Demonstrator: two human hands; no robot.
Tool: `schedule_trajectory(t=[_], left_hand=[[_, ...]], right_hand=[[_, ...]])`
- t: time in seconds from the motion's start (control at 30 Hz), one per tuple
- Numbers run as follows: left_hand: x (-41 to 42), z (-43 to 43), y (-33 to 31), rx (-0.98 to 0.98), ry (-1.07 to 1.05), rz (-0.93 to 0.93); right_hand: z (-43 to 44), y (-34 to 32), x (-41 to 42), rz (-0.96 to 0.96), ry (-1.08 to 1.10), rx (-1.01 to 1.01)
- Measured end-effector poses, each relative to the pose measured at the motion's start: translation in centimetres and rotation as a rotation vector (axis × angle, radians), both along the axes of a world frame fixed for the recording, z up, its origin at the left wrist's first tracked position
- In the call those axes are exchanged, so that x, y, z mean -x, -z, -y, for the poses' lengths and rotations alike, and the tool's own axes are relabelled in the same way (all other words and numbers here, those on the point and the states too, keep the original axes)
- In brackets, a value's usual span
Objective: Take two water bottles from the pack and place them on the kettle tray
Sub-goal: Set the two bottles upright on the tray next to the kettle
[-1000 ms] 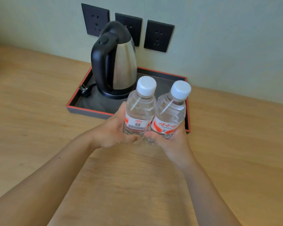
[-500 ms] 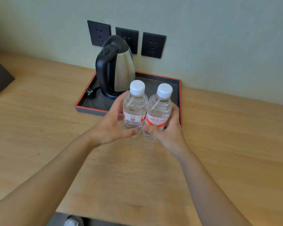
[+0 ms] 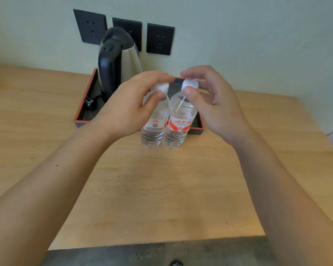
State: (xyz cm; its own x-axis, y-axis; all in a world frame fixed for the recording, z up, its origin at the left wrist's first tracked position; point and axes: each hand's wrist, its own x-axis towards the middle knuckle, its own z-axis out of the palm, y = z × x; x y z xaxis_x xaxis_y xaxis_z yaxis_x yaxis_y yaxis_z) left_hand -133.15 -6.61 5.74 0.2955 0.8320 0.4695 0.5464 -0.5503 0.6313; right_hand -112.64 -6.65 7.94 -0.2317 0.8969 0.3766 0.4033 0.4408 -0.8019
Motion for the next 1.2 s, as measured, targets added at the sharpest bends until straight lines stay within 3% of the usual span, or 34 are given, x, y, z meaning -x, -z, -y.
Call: schedule_trajectory(t=[0.2, 0.63, 1.03, 1.2], left_hand=[[0.8, -0.5, -0.4, 0.051, 0.028, -0.048], [0.6, -0.8, 0.5, 0.011, -0.023, 0.001], [0.0, -0.7, -0.1, -0.021, -0.278, -0.101], [-0.9, -0.6, -0.1, -0.030, -0.406, -0.063]], right_hand=[[-0.1, 0.9, 0.9, 0.043, 0.124, -0.016], [-1.0, 2.5, 0.4, 0.026, 0.108, -0.102], [-1.3, 2.7, 0.0, 0.042, 0.102, -0.132], [-1.4, 2.8, 0.3, 0.088, 0.102, -0.187]])
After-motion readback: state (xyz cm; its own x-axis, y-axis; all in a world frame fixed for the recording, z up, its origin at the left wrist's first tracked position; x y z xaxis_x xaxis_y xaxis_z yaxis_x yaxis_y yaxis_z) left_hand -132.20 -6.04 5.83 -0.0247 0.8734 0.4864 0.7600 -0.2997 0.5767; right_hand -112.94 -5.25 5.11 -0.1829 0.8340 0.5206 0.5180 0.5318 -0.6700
